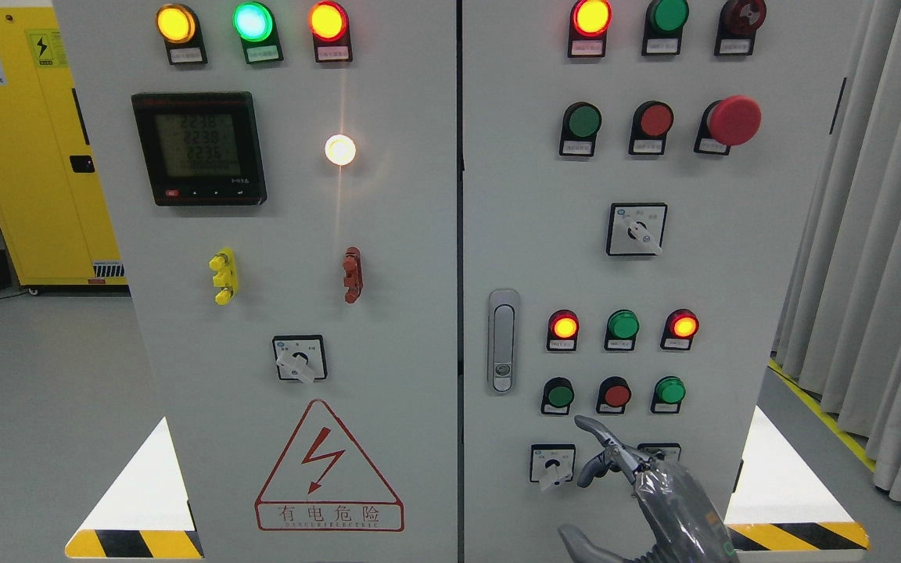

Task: Press green start button

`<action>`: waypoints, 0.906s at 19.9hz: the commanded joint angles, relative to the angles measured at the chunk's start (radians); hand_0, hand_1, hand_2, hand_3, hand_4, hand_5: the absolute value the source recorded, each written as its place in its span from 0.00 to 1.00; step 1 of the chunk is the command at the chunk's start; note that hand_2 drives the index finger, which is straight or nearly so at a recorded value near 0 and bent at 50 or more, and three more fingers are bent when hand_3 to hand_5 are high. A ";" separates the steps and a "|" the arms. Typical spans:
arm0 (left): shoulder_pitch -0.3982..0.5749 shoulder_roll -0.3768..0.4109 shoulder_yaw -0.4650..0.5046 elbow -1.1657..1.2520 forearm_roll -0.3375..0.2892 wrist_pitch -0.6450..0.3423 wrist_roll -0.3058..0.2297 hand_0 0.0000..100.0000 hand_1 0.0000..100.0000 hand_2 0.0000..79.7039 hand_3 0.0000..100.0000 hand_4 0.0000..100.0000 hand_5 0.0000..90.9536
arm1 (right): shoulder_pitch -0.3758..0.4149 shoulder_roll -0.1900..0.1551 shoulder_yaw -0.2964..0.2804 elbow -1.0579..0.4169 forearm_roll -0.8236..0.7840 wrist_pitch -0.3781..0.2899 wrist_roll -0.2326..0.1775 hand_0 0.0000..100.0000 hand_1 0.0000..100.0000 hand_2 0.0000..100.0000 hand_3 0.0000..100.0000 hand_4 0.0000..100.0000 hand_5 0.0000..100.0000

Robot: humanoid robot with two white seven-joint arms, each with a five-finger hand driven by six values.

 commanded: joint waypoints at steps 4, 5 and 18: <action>-0.032 0.000 0.000 -0.026 0.000 0.000 0.000 0.12 0.56 0.00 0.00 0.00 0.00 | 0.131 -0.010 0.017 -0.109 -0.426 0.053 0.060 0.24 0.47 0.00 0.00 0.00 0.00; -0.032 -0.001 0.000 -0.026 0.000 0.000 0.000 0.12 0.56 0.00 0.00 0.00 0.00 | 0.131 -0.010 0.017 -0.117 -0.456 0.070 0.060 0.24 0.46 0.00 0.00 0.00 0.00; -0.032 0.000 0.000 -0.026 -0.001 0.000 0.000 0.12 0.56 0.00 0.00 0.00 0.00 | 0.142 -0.011 0.024 -0.141 -0.506 0.107 0.141 0.25 0.45 0.00 0.00 0.00 0.00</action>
